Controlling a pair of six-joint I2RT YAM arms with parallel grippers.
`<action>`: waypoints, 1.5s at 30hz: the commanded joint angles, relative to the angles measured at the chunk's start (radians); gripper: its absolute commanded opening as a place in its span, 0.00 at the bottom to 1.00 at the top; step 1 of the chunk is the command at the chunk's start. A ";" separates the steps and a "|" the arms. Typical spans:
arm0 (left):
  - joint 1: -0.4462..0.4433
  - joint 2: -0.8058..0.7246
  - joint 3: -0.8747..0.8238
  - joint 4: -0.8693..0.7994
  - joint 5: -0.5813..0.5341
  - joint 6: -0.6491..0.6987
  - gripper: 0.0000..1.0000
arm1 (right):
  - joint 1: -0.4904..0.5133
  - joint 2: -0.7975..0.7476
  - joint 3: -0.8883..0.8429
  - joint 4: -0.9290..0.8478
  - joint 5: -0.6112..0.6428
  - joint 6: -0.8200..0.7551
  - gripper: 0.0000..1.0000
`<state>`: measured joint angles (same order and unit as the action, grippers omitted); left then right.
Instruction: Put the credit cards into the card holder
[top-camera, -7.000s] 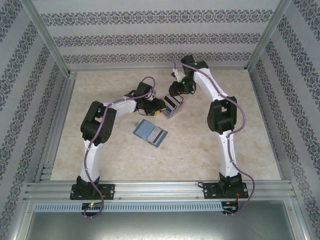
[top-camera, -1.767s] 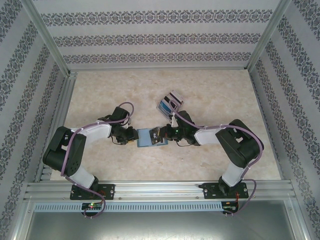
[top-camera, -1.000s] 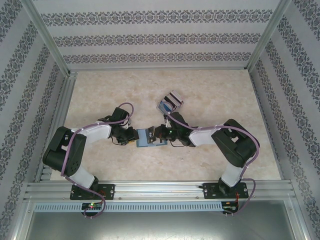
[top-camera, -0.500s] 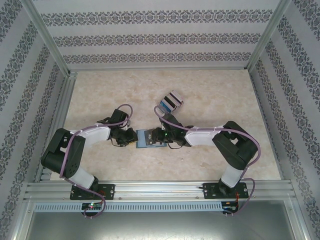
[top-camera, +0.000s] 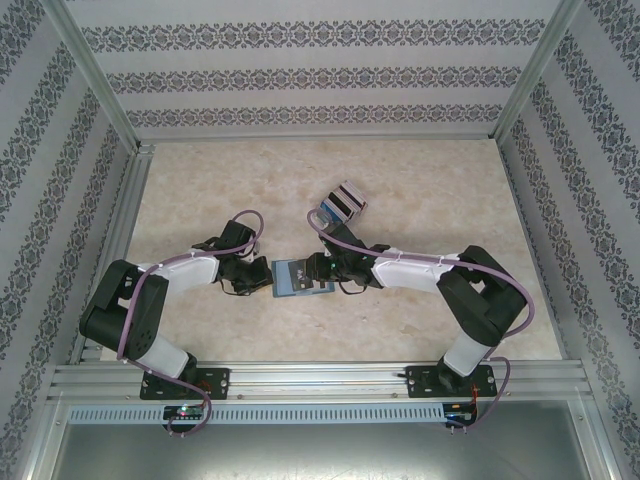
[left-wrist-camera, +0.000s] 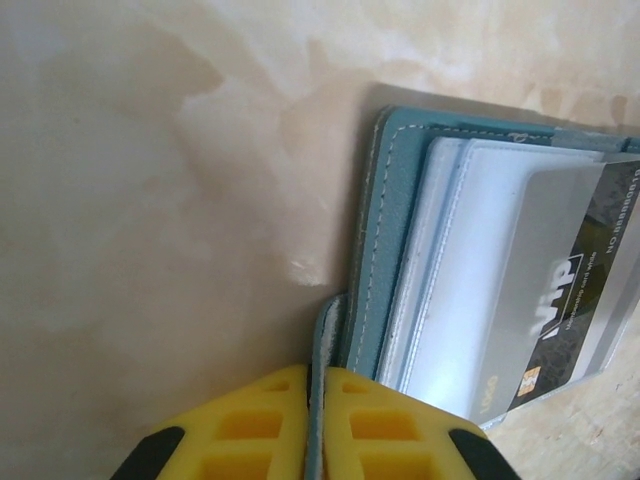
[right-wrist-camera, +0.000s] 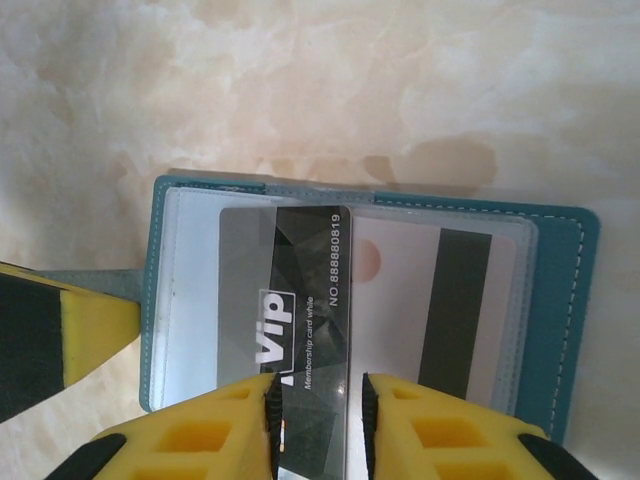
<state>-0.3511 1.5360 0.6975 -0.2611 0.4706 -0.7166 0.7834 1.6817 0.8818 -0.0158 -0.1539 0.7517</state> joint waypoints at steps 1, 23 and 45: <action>0.008 -0.022 -0.018 0.022 0.017 -0.008 0.06 | 0.010 -0.022 0.022 -0.034 0.011 -0.024 0.31; 0.006 -0.056 -0.099 0.096 0.034 -0.051 0.00 | -0.019 -0.060 0.108 -0.229 -0.081 -0.181 0.25; -0.023 -0.047 -0.109 0.141 0.023 -0.086 0.00 | -0.001 0.191 0.238 -0.309 -0.097 -0.235 0.21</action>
<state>-0.3542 1.4837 0.5983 -0.1482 0.4953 -0.7906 0.7689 1.8446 1.0977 -0.2897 -0.2707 0.5411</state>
